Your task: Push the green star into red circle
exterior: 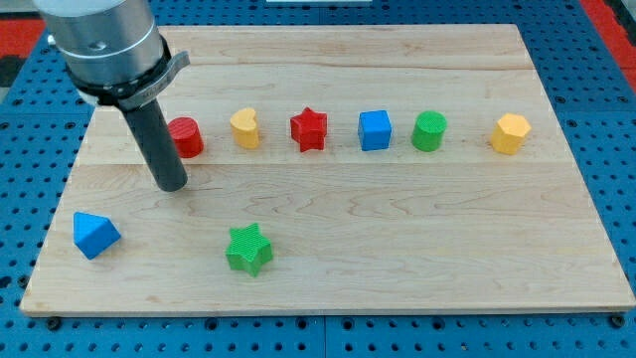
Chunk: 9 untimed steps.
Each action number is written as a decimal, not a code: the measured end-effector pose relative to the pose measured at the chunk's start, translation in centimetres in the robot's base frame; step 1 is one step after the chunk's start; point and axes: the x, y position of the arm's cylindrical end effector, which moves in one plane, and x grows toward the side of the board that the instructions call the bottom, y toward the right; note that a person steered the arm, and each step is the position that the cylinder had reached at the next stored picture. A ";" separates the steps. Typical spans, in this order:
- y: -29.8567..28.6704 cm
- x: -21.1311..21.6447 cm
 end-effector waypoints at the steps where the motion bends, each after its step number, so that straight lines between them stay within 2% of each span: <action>1: -1.4 -3.1; 2: -1.3 -4.3; 3: 0.5 -2.5; 4: 11.8 0.6; 5: 16.9 8.9; 6: 12.2 11.3; 7: 4.5 8.6; 9: 2.8 3.5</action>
